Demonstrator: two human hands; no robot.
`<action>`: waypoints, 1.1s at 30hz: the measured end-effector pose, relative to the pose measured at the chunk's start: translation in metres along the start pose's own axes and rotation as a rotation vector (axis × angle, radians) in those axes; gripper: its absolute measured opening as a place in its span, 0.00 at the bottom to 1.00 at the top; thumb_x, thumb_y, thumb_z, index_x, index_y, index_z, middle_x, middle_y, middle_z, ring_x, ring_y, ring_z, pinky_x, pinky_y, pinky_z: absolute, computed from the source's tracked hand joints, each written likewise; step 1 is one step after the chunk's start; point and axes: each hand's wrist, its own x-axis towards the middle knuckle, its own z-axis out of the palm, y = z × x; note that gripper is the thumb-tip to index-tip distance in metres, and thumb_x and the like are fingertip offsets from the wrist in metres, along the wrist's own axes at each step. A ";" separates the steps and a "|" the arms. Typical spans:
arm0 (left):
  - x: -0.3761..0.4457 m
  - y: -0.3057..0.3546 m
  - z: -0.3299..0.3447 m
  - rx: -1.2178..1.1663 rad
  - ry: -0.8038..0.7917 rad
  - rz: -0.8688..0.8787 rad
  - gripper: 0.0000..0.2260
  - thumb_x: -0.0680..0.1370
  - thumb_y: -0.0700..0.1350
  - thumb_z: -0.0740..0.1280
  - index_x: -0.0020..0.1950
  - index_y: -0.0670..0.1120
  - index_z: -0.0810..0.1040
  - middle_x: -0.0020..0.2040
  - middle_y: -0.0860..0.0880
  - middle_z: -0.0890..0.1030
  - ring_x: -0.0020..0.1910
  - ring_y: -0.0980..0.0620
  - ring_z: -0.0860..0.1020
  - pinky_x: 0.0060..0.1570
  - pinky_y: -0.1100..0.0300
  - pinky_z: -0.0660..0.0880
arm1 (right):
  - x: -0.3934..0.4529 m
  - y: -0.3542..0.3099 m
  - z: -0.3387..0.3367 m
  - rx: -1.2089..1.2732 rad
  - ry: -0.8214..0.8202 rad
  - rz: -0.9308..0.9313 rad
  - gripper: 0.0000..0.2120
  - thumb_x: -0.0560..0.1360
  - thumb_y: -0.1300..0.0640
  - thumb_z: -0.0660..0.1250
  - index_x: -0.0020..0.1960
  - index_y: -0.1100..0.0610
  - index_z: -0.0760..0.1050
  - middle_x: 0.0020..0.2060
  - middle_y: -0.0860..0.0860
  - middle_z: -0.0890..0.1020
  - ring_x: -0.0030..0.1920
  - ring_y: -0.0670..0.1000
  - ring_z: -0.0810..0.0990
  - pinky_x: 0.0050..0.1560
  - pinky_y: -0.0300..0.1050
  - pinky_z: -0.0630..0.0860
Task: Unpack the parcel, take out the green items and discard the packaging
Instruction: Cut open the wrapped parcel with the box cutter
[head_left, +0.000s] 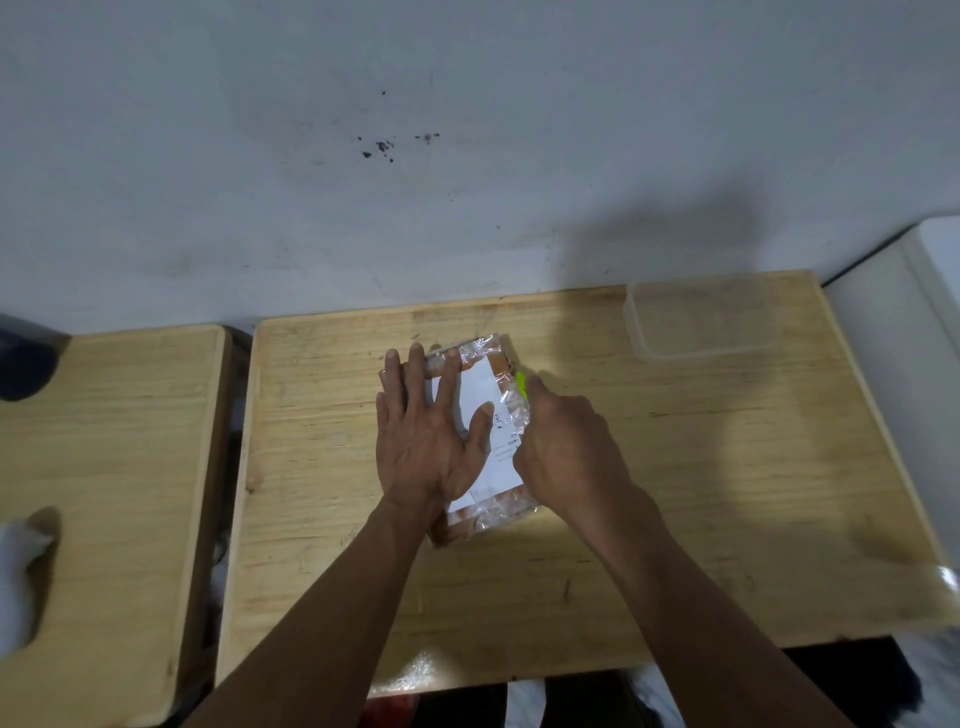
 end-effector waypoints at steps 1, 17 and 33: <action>0.000 0.000 0.000 -0.001 -0.002 0.001 0.33 0.80 0.66 0.54 0.81 0.51 0.60 0.82 0.39 0.54 0.81 0.38 0.44 0.77 0.39 0.55 | 0.001 -0.001 0.001 0.000 0.000 0.002 0.30 0.74 0.63 0.60 0.75 0.55 0.59 0.50 0.60 0.80 0.50 0.61 0.81 0.48 0.48 0.76; 0.000 -0.001 0.002 -0.012 0.004 0.004 0.32 0.80 0.65 0.56 0.80 0.50 0.61 0.82 0.39 0.55 0.81 0.38 0.45 0.75 0.36 0.58 | -0.021 0.007 0.003 -0.072 -0.019 0.014 0.24 0.74 0.64 0.61 0.70 0.57 0.63 0.50 0.59 0.79 0.51 0.61 0.81 0.45 0.47 0.74; 0.000 0.000 -0.002 0.014 -0.052 -0.002 0.33 0.80 0.66 0.52 0.81 0.51 0.58 0.82 0.40 0.53 0.81 0.38 0.43 0.77 0.40 0.51 | -0.071 0.032 0.012 -0.072 -0.118 0.156 0.28 0.74 0.64 0.57 0.74 0.53 0.61 0.51 0.59 0.80 0.53 0.62 0.80 0.49 0.50 0.76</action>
